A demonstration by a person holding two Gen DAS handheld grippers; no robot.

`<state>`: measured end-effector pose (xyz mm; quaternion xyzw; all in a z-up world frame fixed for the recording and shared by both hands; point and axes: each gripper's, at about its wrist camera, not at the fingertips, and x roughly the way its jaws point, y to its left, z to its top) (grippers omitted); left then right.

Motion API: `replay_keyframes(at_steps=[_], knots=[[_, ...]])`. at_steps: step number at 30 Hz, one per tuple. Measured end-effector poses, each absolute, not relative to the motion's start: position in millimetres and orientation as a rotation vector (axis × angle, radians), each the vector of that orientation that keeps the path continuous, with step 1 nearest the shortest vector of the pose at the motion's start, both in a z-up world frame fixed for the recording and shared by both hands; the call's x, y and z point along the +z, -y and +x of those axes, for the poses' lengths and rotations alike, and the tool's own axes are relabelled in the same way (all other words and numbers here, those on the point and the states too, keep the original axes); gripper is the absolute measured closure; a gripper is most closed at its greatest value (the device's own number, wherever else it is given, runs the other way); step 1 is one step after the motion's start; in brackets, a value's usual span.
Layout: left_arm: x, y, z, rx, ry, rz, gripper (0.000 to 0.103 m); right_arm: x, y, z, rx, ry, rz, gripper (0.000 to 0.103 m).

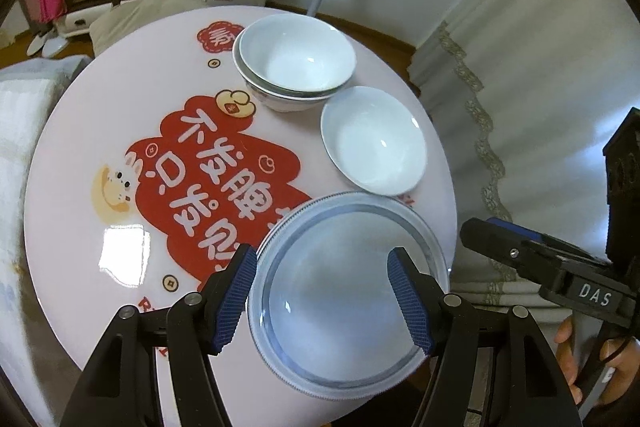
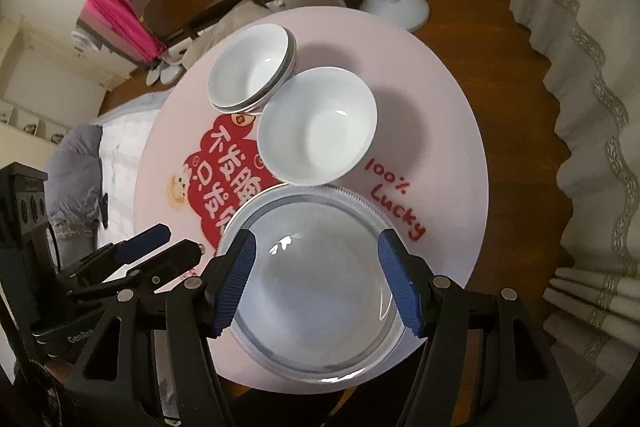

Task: Organize plates and bowls
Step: 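Withdraw both grippers up and move them to a wide white bowl, then close both grippers on the wide white bowl rim and lift it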

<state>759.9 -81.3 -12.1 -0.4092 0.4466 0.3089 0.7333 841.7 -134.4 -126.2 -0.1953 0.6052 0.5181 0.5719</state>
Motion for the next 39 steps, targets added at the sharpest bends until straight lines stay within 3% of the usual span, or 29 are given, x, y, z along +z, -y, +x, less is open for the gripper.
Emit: replay_keyframes(at_steps=[25,30,39], knots=[[-99.6,18.1,851.7,0.979,-0.996,-1.092,0.042,-209.6,20.7,900.6,1.389,-1.495,-0.784,0.04],[-111.5,10.3,855.3,0.977,-0.998,-1.107,0.049,-219.6,12.0,896.0,1.406,-1.513,-0.818,0.05],[-133.7,-2.9,860.8,0.897,-1.028,-1.113,0.075,-231.2,5.0,892.1,1.377,-1.536,-0.842,0.075]])
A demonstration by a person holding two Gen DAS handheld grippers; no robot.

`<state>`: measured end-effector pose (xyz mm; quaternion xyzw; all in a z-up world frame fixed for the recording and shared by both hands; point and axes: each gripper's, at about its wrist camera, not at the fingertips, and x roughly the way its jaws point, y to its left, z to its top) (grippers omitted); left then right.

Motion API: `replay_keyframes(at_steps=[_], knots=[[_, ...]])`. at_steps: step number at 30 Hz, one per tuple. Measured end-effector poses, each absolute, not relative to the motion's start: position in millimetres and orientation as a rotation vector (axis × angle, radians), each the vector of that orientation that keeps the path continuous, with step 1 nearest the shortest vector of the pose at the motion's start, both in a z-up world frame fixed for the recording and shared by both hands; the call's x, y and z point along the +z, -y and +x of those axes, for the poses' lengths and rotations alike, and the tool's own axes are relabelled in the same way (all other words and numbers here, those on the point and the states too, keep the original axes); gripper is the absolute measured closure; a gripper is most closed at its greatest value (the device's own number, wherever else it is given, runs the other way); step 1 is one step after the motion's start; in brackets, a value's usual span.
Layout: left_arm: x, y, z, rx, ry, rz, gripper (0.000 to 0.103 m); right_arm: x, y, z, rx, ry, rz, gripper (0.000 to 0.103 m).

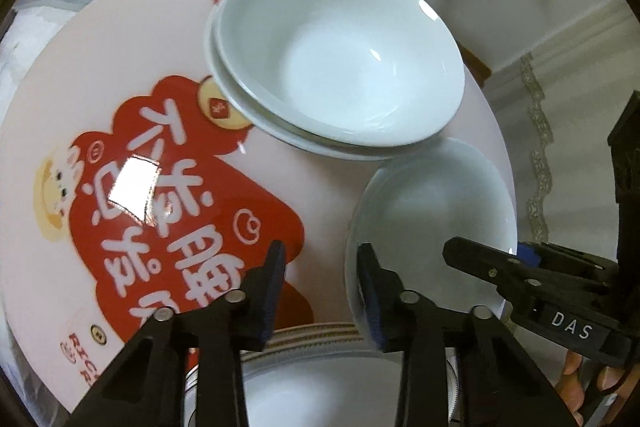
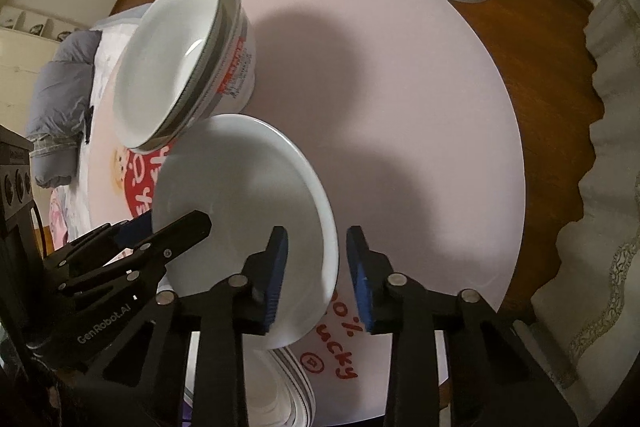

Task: Organize plates and bowls
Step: 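Close both grippers on the wide white bowl rim and lift it, then carry the wide white bowl with both grippers toward the bowl stack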

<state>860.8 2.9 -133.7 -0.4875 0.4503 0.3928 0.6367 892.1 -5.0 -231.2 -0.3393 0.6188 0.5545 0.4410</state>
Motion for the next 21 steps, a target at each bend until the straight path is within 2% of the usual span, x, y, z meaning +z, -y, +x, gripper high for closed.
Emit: replay_keyframes(at_steps=[5,10,21], knots=[[-145.1,-10.2,864.5,0.846,-1.035,-1.112,0.083,-235.3,7.2,894.7,1.337,-1.551,-0.834,0.09],[-148.6,-14.5,869.5,0.789,-1.033,-1.094,0.096,-233.8,9.5,896.1,1.323,-1.559,-0.815,0.095],[-142.6,-4.3,868.9,0.764,-1.035,-1.067,0.096,-227.5,15.7,893.0,1.298,-1.552,-0.795,0.096]])
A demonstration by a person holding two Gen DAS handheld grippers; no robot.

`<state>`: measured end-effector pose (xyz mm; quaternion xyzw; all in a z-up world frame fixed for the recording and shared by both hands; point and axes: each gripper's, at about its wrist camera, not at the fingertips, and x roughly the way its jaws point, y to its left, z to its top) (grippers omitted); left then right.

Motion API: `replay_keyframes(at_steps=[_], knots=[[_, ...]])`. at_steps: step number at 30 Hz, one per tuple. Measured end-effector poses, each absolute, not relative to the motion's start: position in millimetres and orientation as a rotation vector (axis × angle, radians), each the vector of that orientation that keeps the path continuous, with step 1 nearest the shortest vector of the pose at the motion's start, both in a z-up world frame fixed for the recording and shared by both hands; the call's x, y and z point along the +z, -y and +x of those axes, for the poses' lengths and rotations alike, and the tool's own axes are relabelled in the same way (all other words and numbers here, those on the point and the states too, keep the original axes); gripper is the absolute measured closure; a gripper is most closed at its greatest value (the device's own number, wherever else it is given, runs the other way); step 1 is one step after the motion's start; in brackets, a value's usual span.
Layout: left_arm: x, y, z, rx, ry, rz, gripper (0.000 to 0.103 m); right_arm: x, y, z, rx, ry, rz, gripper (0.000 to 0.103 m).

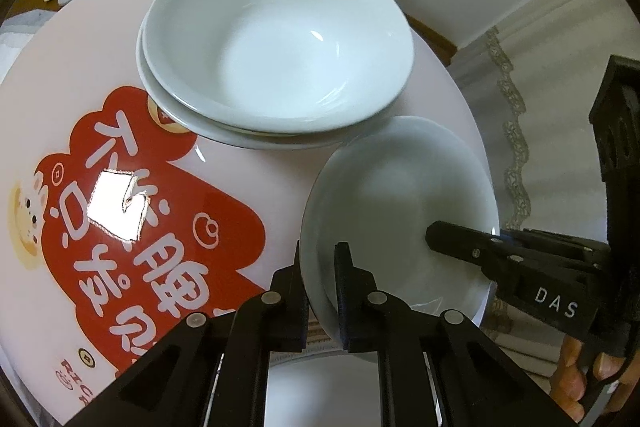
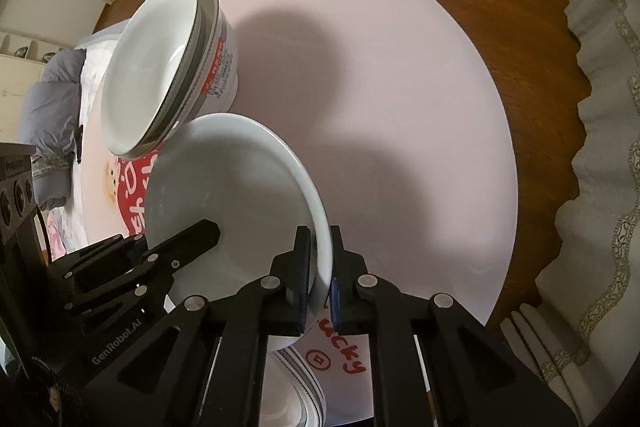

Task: Organize plates and bowls
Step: 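Carry the wide white bowl with both grippers toward the bowl stack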

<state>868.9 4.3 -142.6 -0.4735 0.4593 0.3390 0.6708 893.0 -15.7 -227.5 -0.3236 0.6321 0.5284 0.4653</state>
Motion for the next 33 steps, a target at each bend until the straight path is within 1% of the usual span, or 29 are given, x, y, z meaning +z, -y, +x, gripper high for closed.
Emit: replay_keyframes(at_steps=[9,19,29,33], knots=[[-128.1,7.8,874.9,0.727,-1.02,-1.038,0.095,-216.1,27.8,901.6,1.288,-1.54,-0.783,0.096],[-100.9,24.6,878.8,0.704,-0.981,-0.987,0.095,-185.6,39.9,913.0,1.297,-1.481,-0.751,0.096],[-52.6,33.9,854.2,0.735,-0.88,-0.93,0.095,-139.7,36.5,913.0,1.372,-1.418,-0.696,0.096],[-43.6,27.3,837.8,0.772,-0.847,-0.935,0.095,-128.8,20.2,903.2,1.409,-1.393,-0.693,0.096]])
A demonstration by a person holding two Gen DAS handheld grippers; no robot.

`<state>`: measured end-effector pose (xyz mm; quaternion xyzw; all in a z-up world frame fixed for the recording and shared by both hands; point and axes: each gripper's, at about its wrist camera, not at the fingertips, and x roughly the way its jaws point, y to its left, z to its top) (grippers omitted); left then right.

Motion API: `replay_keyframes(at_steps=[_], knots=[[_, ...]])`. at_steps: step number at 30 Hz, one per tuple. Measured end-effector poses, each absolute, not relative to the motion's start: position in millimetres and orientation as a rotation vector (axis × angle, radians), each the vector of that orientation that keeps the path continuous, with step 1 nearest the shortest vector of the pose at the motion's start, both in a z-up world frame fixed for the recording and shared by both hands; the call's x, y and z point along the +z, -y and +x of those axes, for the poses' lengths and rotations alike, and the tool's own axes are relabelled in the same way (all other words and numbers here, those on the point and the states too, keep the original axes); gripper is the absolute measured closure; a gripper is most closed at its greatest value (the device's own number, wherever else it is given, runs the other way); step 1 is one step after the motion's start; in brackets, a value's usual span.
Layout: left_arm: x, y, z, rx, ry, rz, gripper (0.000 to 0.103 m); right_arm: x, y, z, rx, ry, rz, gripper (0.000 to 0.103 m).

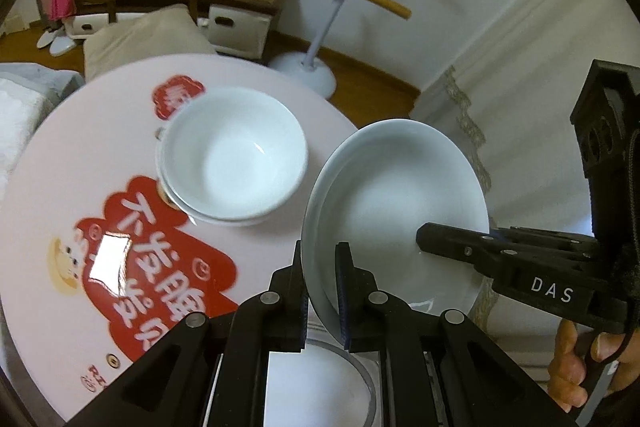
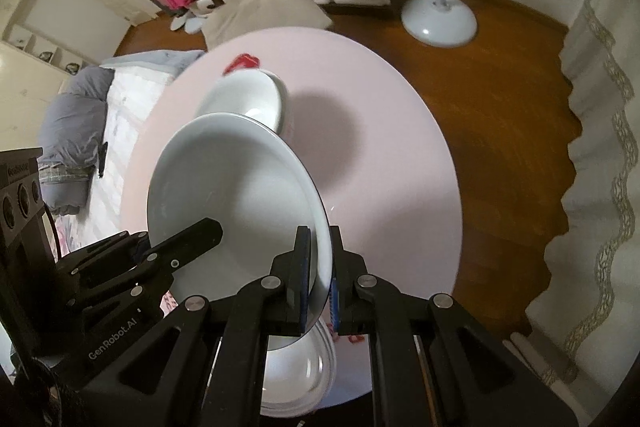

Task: Organize plates and bowls
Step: 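Carry the wide white bowl with both grippers toward the bowl stack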

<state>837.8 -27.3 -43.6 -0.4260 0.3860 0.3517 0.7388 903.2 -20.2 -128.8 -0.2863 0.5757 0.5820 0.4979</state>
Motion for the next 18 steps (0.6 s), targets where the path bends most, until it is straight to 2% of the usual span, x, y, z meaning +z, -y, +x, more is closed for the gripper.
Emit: replay_keyframes(at_steps=[10,18], knots=[[-26.9,-2.0,810.1,0.851,-0.808,-0.967,0.096,-124.3,-21.9,875.5,1.472,-1.371,-0.723,0.096],[-34.5,-31.7,812.1,0.88,-0.823,-1.0,0.095,-140.8,-54.7,866.5,1.45,-1.402,-0.75,0.096]])
